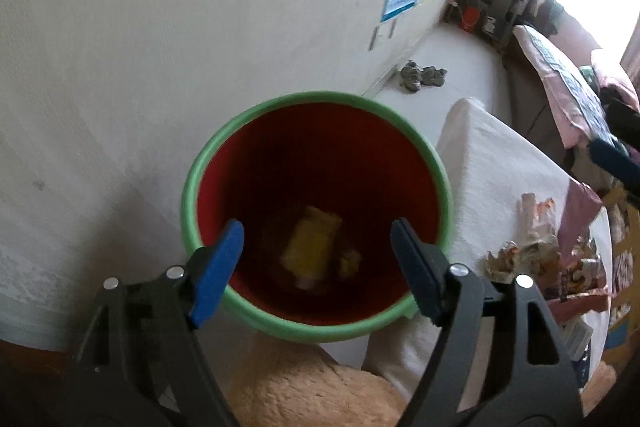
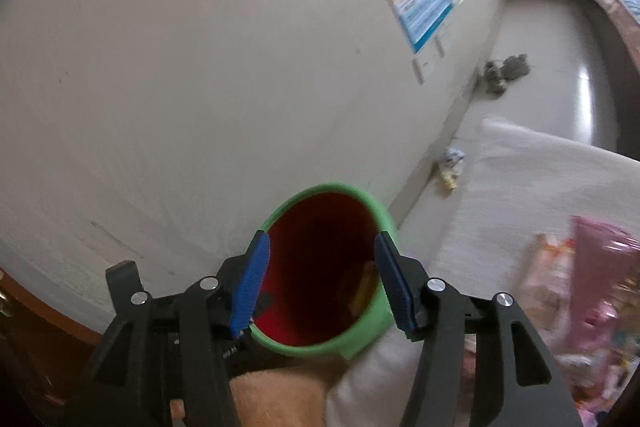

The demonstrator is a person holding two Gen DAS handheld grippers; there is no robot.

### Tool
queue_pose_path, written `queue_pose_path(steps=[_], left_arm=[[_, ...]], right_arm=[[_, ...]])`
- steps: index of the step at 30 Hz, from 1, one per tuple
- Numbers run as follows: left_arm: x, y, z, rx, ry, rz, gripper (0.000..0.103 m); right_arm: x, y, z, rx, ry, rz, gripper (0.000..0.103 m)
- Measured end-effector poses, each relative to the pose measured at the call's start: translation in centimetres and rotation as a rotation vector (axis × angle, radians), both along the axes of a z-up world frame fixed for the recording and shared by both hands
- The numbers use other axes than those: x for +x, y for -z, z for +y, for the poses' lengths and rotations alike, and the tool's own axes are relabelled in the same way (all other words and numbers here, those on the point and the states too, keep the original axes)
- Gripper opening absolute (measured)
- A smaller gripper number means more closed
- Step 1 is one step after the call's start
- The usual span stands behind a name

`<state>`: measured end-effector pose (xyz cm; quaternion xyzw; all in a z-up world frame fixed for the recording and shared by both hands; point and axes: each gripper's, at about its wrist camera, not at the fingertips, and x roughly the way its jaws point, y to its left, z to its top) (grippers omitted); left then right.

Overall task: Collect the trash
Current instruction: 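Carry both held items to the green-rimmed red bucket and open both grippers, then grasp the crumpled paper wad with the left gripper while the right gripper grasps a pink wrapper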

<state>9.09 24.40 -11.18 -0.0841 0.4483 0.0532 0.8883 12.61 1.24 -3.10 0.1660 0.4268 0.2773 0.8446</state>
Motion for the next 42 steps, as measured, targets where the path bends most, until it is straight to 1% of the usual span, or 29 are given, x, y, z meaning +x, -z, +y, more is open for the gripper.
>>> queue_pose_path(steps=[2, 4, 7, 9, 12, 14, 15, 17, 19, 20, 21, 22, 24, 25, 27, 29, 32, 37, 42], left_arm=[[0.1, -0.3, -1.3, -0.014, 0.034, -0.006, 0.074], [0.3, -0.5, -3.5, -0.037, 0.092, -0.003, 0.074], [0.6, -0.2, -7.2, -0.078, 0.199, 0.020, 0.076], [1.1, 0.7, -10.1, -0.110, 0.264, 0.053, 0.078], [1.9, 2.3, -13.0, -0.128, 0.302, 0.097, 0.079], [2.4, 3.5, -14.3, -0.135, 0.302, 0.126, 0.079], [2.8, 4.2, -15.1, -0.149, 0.300, 0.154, 0.079], [3.2, 5.0, -15.9, -0.194, 0.298, 0.178, 0.079], [3.1, 5.4, -16.5, -0.228, 0.293, 0.192, 0.070], [3.0, 5.4, -16.8, -0.238, 0.293, 0.200, 0.056], [2.9, 5.6, -17.2, -0.247, 0.297, 0.214, 0.048], [2.7, 5.7, -17.7, -0.252, 0.304, 0.221, 0.044], [2.2, 5.4, -18.7, -0.234, 0.322, 0.211, 0.028], [2.0, 5.1, -19.2, -0.215, 0.336, 0.199, 0.025], [1.6, 4.4, -19.7, -0.187, 0.349, 0.182, 0.023], [1.4, 3.8, -19.6, -0.195, 0.346, 0.173, 0.022], [0.7, 2.8, -19.2, -0.187, 0.345, 0.147, 0.022], [-1.1, 1.3, -18.4, -0.197, 0.357, 0.129, 0.022], [-3.0, 0.6, -18.0, -0.213, 0.382, 0.133, 0.022]], right_arm=[[-1.6, -0.6, -2.5, -0.027, 0.027, -0.017, 0.054], [-3.3, -0.7, -4.8, -0.066, 0.051, -0.031, 0.054], [-6.3, 0.1, -7.8, -0.134, 0.084, -0.019, 0.054], [-8.4, 1.1, -9.7, -0.165, 0.117, 0.005, 0.054], [-11.4, 2.6, -12.5, -0.171, 0.171, 0.048, 0.054], [-12.4, 3.5, -14.0, -0.162, 0.199, 0.072, 0.054], [-12.8, 3.7, -14.8, -0.156, 0.206, 0.082, 0.054], [-13.6, 3.7, -16.0, -0.139, 0.220, 0.091, 0.054], [-13.6, 3.6, -16.8, -0.103, 0.235, 0.082, 0.054], [-13.8, 3.5, -17.2, -0.097, 0.239, 0.078, 0.054], [-13.9, 3.4, -17.6, -0.090, 0.240, 0.076, 0.054], [-14.2, 3.4, -18.0, -0.085, 0.241, 0.077, 0.054], [-14.3, 3.6, -18.3, -0.078, 0.245, 0.083, 0.054], [-14.5, 3.6, -18.5, -0.079, 0.248, 0.085, 0.054], [-14.9, 3.6, -19.0, -0.084, 0.256, 0.088, 0.054], [-15.2, 3.5, -19.5, -0.094, 0.268, 0.084, 0.054], [-15.3, 3.5, -20.1, -0.119, 0.281, 0.079, 0.054], [-14.7, 4.5, -20.8, -0.178, 0.296, 0.101, 0.054], [-12.9, 5.7, -19.9, -0.248, 0.257, 0.114, 0.054]])
